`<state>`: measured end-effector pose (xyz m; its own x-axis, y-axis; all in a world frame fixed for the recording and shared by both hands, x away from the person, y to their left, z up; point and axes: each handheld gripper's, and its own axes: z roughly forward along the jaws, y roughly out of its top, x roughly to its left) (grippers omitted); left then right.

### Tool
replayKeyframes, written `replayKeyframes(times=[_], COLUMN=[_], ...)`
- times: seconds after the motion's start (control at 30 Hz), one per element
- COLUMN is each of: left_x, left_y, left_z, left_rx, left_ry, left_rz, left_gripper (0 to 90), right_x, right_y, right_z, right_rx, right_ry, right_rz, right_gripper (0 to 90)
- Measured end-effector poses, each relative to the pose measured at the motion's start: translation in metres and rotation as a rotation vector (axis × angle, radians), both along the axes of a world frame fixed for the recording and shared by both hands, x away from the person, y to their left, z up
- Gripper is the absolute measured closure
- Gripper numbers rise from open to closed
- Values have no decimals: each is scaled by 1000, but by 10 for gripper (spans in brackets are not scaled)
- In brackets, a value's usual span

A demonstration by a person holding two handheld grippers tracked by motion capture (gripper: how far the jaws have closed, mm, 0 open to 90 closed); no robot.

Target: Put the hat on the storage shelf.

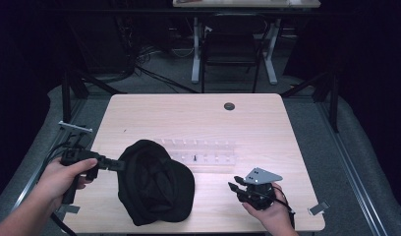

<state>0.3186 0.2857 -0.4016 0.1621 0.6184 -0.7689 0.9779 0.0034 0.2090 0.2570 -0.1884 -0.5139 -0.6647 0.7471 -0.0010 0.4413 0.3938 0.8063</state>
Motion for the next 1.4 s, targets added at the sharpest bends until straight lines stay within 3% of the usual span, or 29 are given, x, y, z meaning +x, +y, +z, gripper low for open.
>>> replayKeyframes(times=[0.57,1.03,1.4], left_x=[-2,-4,2], left_y=[-2,2,-2], left_z=[19,44,64], left_rx=[-146,-186,-223], left_ry=[-17,-82,-118], left_rz=[16,61,56], left_gripper=[858,858,857], right_x=[1,1,1], right_y=[0,-4,-5], right_z=[-1,-1,-2], right_rx=[10,16,17], right_ry=[0,4,10], right_rz=[-6,-18,-20], right_gripper=[679,679,670])
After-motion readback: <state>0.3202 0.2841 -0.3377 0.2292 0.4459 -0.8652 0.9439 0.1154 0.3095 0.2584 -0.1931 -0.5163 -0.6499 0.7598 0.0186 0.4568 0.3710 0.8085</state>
